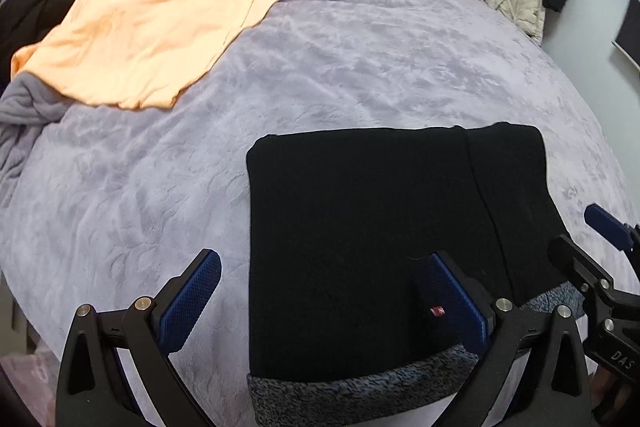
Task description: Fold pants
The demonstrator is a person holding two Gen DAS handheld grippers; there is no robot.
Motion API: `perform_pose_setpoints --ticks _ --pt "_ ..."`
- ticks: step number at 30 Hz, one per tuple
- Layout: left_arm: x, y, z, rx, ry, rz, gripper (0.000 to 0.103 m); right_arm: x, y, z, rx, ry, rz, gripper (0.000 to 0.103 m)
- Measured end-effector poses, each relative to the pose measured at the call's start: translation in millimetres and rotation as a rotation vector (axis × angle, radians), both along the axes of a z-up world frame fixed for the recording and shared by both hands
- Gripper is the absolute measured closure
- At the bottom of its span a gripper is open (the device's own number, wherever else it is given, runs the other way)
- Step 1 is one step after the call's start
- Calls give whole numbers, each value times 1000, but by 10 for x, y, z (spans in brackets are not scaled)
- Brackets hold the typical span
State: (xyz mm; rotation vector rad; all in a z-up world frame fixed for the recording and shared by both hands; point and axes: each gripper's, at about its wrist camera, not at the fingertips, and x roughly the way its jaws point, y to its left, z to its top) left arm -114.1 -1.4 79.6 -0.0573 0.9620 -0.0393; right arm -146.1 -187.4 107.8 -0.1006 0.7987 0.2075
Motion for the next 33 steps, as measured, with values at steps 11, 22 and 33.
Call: perform_pose_setpoints --ticks 11,22,33 --pt "-45 -102 66 72 -72 34 0 -137 206 -32 -68 -10 -10 19" --pt "-80 -141 10 73 -42 24 0 -125 210 -44 -51 -1 -25 19" --pt "-63 -129 -23 68 -29 16 0 -109 219 -75 -53 12 -16 19"
